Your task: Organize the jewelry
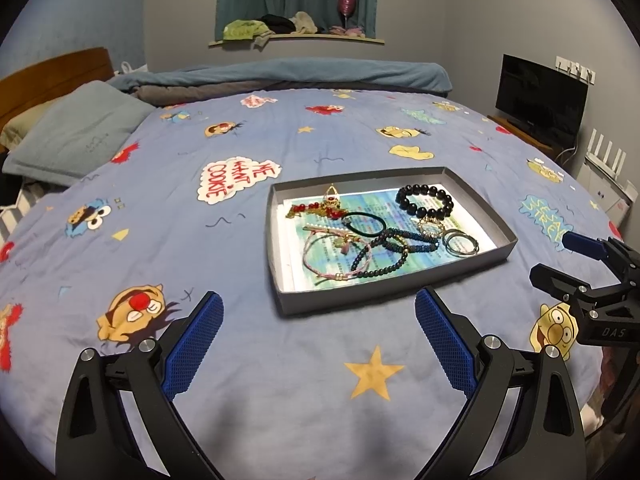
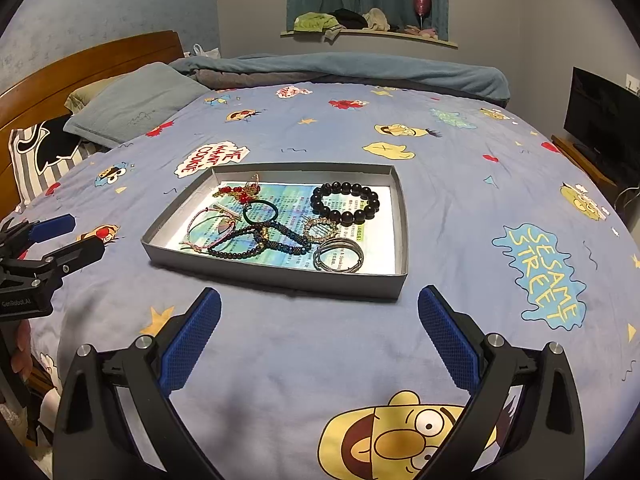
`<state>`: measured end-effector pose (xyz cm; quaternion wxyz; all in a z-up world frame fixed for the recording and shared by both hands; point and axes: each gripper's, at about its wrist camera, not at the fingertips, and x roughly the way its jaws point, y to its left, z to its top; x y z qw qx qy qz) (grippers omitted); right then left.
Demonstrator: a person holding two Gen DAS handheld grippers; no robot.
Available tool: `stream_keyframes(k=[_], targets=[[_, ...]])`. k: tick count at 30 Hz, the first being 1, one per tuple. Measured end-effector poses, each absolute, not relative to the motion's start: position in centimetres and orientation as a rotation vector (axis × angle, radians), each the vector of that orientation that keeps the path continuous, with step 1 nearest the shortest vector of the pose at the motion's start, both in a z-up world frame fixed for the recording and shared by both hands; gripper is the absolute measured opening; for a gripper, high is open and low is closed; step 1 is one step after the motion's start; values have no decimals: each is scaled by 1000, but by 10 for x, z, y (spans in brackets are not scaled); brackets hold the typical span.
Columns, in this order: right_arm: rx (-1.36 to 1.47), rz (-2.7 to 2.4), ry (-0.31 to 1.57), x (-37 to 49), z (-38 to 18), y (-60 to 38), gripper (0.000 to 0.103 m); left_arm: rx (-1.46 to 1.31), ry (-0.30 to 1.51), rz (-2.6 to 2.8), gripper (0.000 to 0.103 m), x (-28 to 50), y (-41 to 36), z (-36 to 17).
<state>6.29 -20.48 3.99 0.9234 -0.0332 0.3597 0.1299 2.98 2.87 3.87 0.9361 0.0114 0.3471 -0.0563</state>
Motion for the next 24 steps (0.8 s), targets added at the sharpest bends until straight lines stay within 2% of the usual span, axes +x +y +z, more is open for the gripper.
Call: stream_keyframes(k=[24], targets=[[-69,265,740,63,40,-205,97,26,713,-117,96,30,28,37]])
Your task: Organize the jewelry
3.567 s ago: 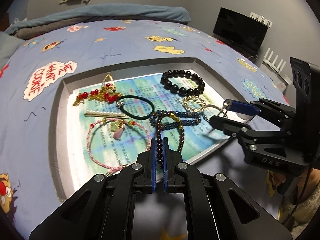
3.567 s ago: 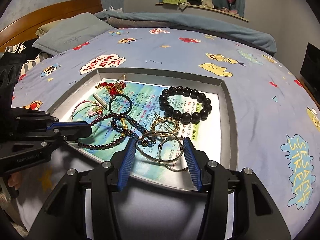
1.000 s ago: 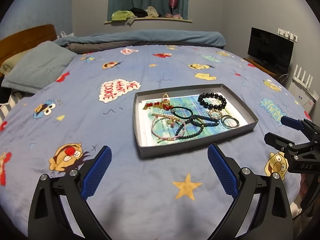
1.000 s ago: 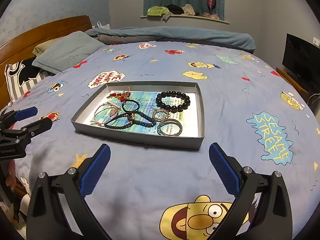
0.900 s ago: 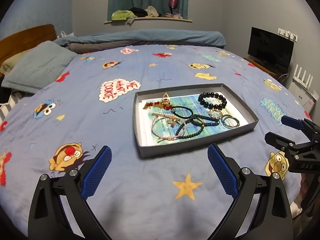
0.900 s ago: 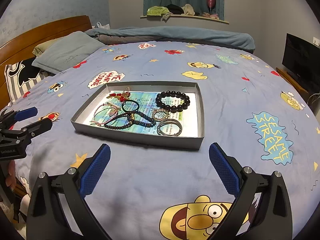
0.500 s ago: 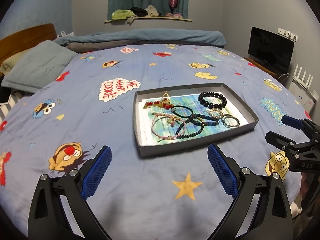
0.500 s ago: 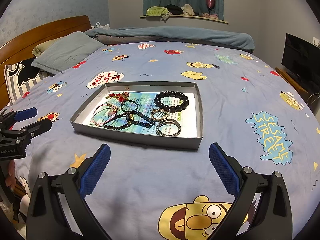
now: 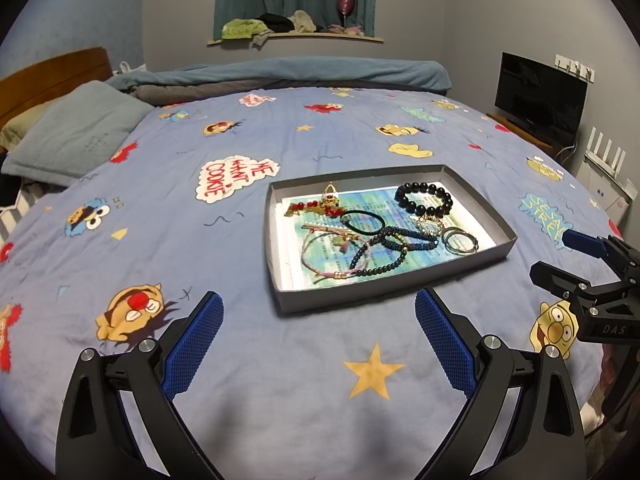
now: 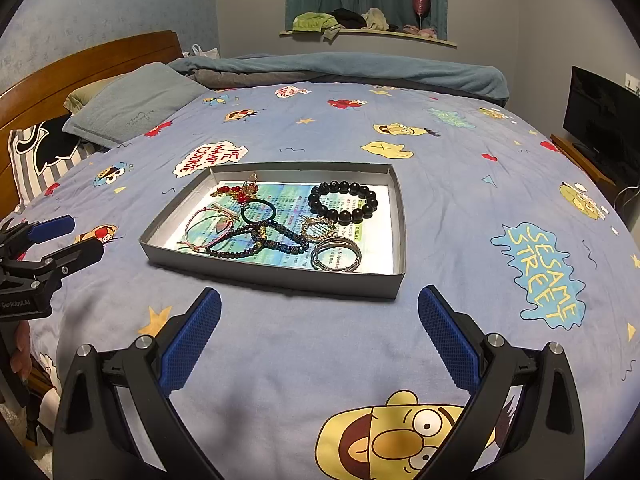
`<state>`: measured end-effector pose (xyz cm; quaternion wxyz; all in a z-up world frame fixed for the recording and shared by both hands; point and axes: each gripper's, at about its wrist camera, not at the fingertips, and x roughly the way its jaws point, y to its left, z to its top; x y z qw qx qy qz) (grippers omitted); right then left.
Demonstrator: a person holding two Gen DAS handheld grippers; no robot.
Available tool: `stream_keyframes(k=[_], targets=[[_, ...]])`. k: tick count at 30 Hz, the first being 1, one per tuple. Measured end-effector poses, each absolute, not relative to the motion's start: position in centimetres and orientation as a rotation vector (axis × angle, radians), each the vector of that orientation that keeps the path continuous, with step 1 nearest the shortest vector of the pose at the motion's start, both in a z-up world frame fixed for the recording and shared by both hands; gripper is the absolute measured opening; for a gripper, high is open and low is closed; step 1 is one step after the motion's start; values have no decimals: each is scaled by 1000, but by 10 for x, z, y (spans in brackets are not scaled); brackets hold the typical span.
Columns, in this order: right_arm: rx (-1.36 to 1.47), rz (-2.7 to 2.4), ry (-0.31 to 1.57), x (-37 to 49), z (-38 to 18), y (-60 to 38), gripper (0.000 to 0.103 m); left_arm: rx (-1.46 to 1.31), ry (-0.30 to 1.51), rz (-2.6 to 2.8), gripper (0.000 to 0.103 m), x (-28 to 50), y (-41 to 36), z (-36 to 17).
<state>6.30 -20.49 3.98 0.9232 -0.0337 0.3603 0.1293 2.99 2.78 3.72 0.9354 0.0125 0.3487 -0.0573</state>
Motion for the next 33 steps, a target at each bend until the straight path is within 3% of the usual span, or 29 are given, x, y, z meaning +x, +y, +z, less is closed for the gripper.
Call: stream_keyframes(k=[33], targets=[[-67,265,747,64,36,-215,97,34,712,-117,96,31,26,34]])
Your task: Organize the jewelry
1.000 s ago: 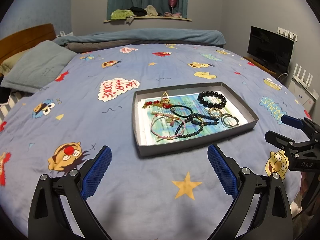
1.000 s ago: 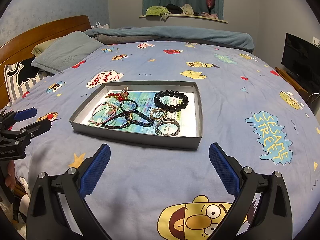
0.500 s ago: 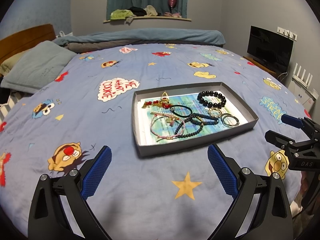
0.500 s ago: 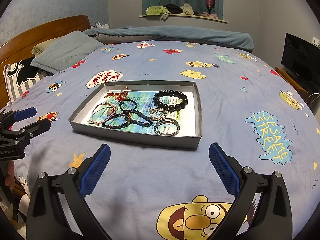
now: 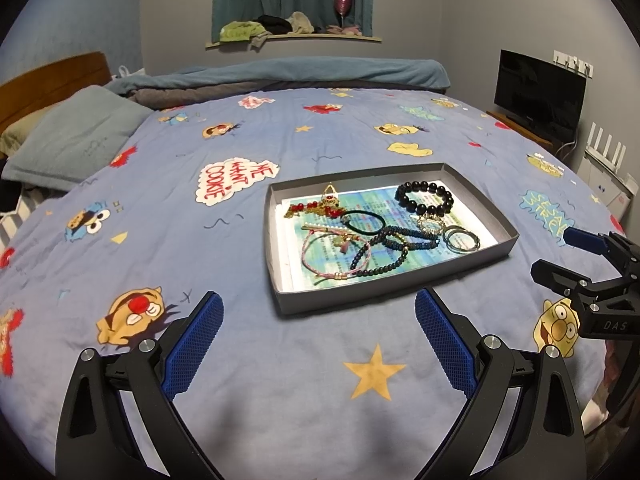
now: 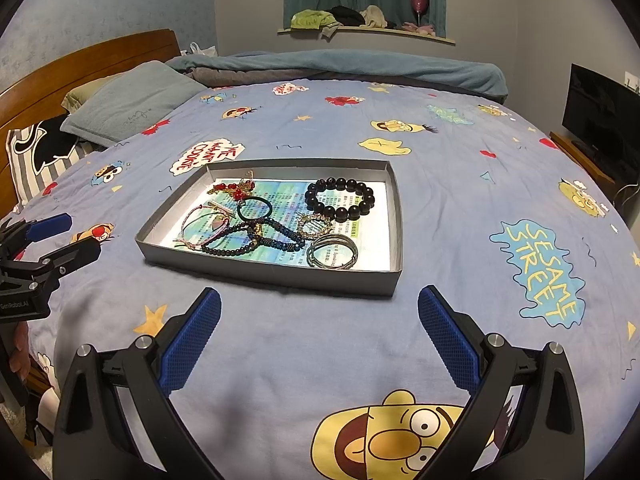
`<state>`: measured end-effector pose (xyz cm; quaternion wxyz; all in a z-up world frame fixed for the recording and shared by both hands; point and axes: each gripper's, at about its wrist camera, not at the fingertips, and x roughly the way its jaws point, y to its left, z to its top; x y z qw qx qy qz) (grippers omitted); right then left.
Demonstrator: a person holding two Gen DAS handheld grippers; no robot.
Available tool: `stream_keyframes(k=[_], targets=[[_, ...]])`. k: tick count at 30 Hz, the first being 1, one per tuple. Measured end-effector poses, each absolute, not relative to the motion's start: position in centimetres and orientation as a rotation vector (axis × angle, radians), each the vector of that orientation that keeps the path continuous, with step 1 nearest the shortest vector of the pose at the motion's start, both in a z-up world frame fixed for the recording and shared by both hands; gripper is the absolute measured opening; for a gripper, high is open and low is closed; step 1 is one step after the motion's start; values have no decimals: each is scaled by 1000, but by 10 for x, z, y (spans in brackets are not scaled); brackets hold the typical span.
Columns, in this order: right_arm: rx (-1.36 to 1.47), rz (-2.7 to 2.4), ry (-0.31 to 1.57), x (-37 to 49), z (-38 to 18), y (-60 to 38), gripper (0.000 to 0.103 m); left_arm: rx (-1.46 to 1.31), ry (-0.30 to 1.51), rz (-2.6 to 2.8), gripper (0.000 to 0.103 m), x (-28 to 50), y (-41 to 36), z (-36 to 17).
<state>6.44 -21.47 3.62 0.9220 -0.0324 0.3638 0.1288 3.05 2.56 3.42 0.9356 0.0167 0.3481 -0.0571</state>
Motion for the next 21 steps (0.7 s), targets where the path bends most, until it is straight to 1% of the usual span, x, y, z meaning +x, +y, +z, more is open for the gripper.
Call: stream_keyframes(k=[21], targets=[[-64,260,762,66,30,-216,97,57,703,-130,96,35,25,31]])
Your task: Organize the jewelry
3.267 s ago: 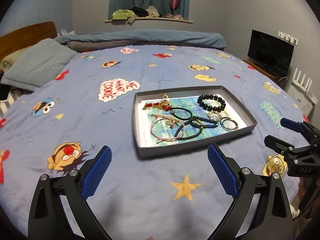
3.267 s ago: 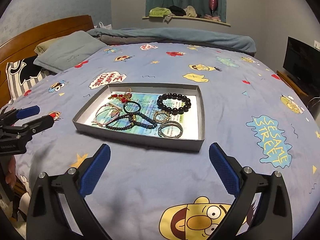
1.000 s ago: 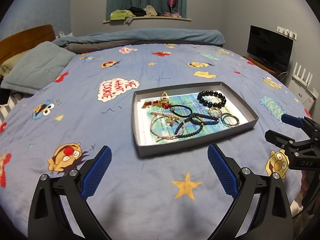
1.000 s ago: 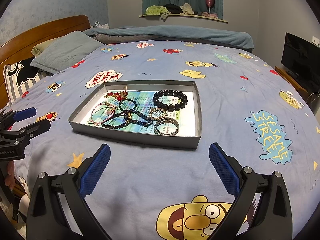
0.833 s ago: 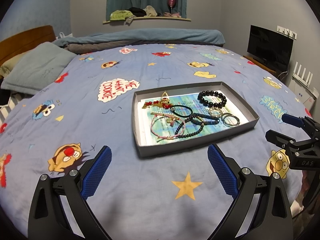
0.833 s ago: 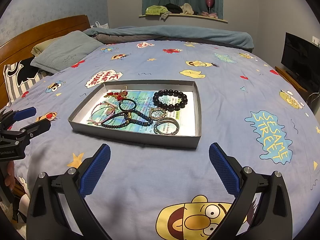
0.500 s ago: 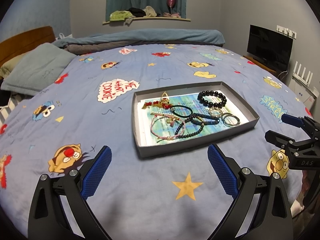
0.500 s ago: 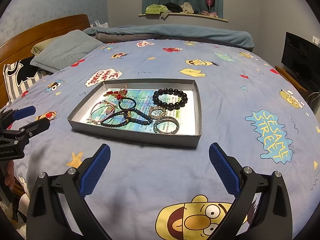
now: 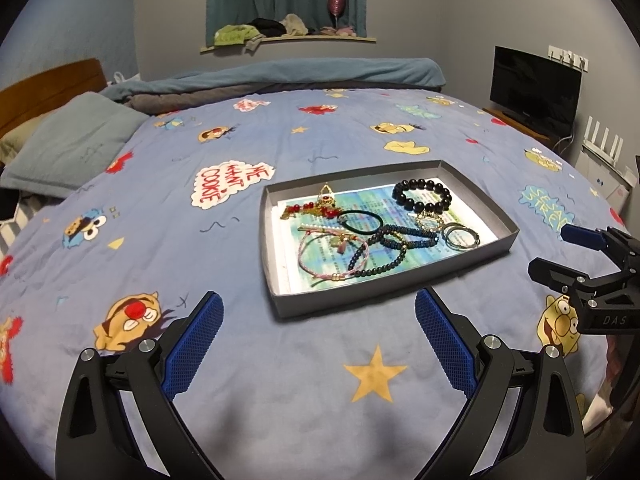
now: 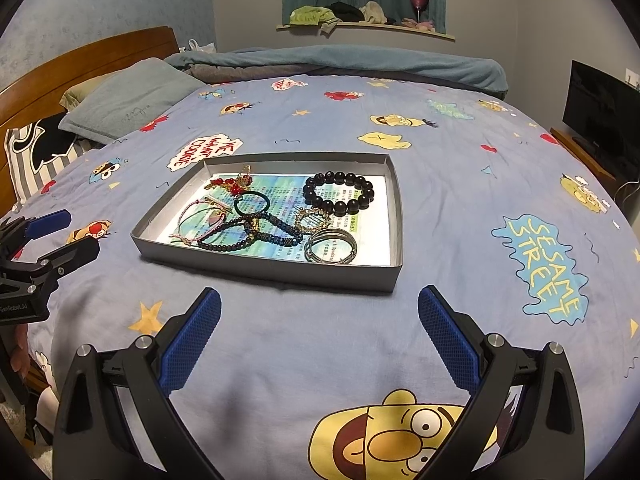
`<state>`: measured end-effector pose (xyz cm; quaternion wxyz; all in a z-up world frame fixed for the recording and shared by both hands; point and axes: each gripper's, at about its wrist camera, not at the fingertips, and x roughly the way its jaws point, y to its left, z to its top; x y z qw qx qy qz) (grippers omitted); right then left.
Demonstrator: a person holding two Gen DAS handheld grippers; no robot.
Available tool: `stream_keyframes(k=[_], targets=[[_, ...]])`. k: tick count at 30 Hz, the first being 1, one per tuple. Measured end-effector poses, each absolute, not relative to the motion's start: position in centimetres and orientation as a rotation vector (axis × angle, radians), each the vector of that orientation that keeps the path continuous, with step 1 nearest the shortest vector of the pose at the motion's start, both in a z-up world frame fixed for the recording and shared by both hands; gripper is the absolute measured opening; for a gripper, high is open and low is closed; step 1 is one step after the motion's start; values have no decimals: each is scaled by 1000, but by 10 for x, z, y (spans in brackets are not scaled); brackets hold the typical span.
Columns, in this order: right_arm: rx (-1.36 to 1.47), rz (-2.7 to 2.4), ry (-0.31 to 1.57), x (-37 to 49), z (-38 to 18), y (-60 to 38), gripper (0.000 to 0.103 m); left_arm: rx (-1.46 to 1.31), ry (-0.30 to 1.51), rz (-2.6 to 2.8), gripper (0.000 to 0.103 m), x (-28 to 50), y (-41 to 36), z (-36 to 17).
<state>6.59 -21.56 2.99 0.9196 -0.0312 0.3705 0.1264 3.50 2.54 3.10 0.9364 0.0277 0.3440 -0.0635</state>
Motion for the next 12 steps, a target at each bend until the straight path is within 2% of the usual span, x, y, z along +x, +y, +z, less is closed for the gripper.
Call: stream_keyframes(k=[12], targets=[[-61,253,766,70,26,-218,97,49,735,-133,96,43,27,25]])
